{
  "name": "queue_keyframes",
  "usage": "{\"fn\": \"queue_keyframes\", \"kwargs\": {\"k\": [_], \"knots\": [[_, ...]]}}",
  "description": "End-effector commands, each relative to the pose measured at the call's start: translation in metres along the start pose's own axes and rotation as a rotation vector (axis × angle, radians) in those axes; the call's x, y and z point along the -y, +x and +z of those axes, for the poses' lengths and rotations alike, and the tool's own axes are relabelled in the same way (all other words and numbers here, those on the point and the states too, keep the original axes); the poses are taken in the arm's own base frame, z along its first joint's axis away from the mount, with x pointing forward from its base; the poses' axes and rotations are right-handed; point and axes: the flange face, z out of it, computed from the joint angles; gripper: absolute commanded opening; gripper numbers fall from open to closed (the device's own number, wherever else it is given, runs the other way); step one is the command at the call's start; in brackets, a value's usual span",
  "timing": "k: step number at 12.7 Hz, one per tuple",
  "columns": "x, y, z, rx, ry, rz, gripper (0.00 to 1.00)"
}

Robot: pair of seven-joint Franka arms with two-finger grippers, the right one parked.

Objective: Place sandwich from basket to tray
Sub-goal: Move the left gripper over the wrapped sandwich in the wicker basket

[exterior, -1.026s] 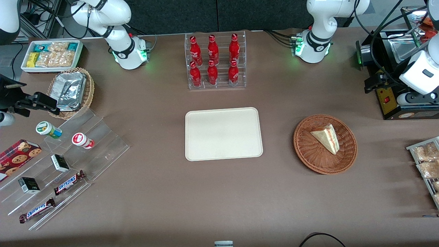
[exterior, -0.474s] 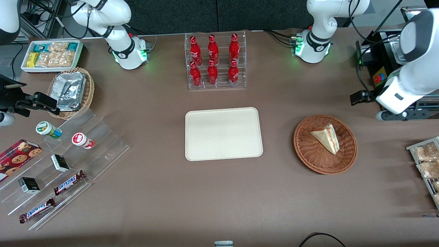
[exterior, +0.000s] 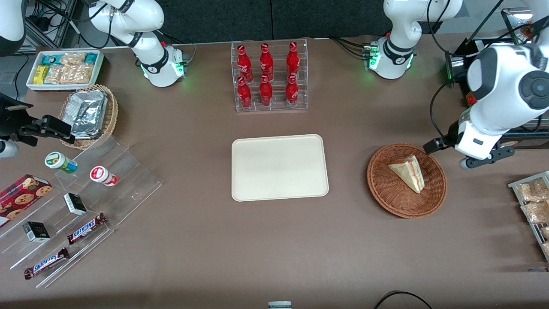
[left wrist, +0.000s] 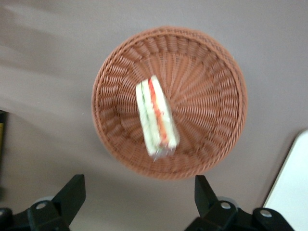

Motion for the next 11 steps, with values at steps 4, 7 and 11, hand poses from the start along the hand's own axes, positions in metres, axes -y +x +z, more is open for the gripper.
{"fn": "queue_keyframes", "kwargs": {"k": [4,7,11], "knots": [[-0.013,-0.006,0.059,-0.071,-0.038,-0.173,1.0],[-0.016,-0.006,0.082,-0.065,-0.036,-0.227,1.0],[-0.015,-0.012,0.121,-0.062,-0.035,-0.243,1.0]]}}
